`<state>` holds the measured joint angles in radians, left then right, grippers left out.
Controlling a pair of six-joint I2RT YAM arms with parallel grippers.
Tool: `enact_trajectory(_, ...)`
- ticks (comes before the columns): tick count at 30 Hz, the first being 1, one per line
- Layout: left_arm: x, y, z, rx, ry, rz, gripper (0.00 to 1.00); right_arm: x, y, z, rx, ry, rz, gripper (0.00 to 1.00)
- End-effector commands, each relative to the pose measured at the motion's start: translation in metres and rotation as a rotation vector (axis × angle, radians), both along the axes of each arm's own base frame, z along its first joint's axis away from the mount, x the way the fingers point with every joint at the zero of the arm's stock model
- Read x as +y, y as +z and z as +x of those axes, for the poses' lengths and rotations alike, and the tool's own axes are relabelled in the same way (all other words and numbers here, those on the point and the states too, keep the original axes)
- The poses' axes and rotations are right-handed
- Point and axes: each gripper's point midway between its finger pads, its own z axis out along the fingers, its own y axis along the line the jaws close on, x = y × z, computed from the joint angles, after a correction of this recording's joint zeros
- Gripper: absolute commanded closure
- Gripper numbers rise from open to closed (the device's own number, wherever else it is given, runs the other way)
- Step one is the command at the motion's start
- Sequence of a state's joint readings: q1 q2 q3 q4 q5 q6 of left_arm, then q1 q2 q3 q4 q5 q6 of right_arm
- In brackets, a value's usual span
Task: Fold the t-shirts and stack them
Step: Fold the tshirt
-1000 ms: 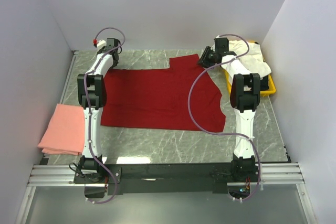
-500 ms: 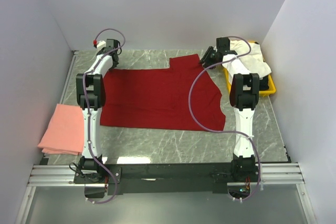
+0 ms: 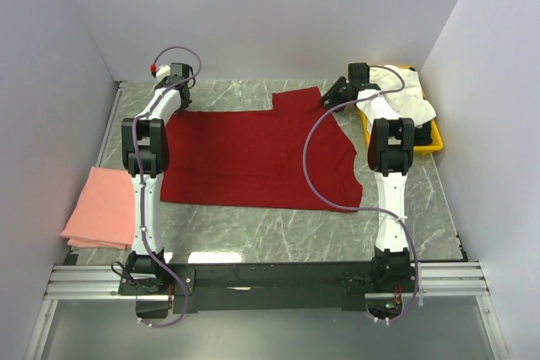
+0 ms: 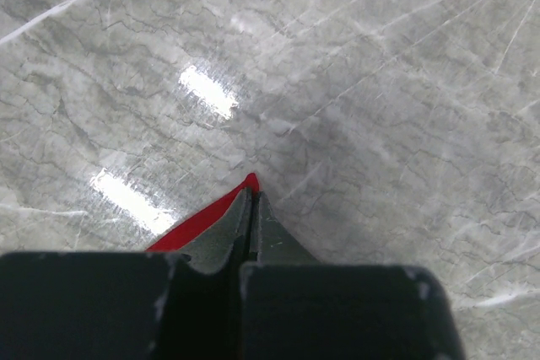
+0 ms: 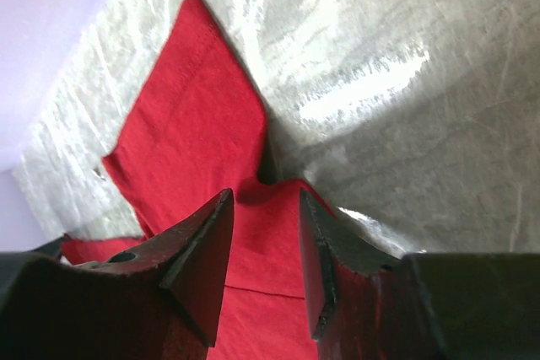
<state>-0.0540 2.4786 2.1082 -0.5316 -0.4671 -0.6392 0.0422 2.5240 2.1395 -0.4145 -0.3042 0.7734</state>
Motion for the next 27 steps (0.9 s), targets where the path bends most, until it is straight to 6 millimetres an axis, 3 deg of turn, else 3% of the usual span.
enact_trajectory(1, -0.007, 0.037, 0.007, -0.078, -0.02, -0.027, 1.0, -0.007, 0.014, 0.017, -0.06, -0.046, 0.02, 0.57)
enact_trajectory(7, -0.008, 0.038, 0.008, -0.083, -0.021, -0.033, 1.0, -0.009, 0.013, 0.022, -0.067, -0.062, 0.013, 0.59)
enact_trajectory(16, -0.009, 0.034, 0.008, -0.075, -0.026, -0.038, 1.0, -0.005, -0.004, 0.02, -0.038, -0.057, 0.041, 0.71)
enact_trajectory(22, -0.007, 0.037, 0.007, -0.081, -0.016, -0.035, 1.0, -0.009, 0.005, 0.019, -0.057, -0.06, 0.034, 0.92)
enact_trajectory(27, 0.002, 0.043, 0.006, -0.097, 0.007, -0.045, 1.0, -0.016, 0.024, 0.017, -0.094, -0.05, 0.019, 1.0)
